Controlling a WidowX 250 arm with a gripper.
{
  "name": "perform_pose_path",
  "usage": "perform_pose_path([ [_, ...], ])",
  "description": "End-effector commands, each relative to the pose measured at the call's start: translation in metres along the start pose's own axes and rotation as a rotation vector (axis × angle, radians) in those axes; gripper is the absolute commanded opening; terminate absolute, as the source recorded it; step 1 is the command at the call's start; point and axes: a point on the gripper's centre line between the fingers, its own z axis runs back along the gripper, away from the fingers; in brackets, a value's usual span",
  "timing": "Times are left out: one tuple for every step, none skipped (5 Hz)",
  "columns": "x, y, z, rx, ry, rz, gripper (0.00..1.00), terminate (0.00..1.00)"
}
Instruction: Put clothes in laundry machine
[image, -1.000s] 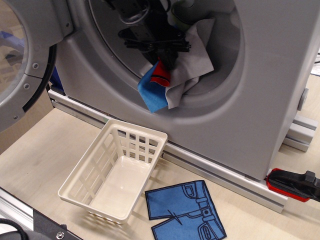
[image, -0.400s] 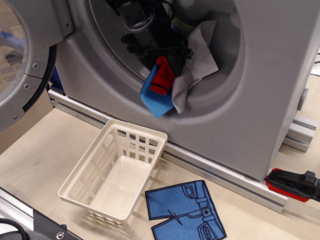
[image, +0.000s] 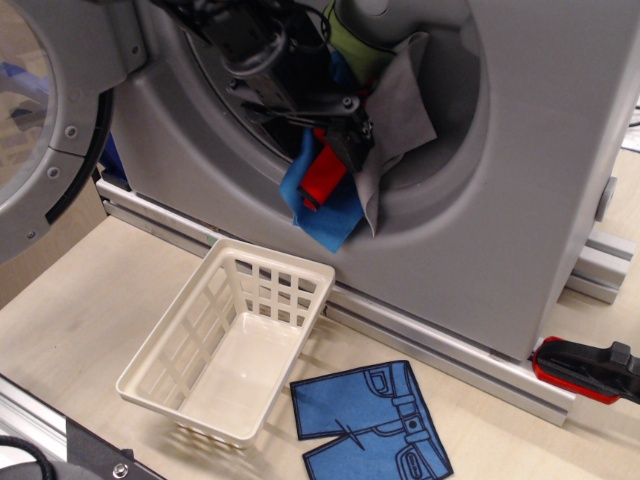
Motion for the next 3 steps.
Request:
perform_pose_path([
  [-0.006, -0.025, 0.051, -0.068, -0.018, -0.058, 1.0, 0.0],
  [-0.005, -0.031, 0.062, -0.064, 0.075, -0.066, 1.0, 0.0],
  [-0.005, -0.031, 0.062, -0.064, 0.075, -0.066, 1.0, 1.0],
])
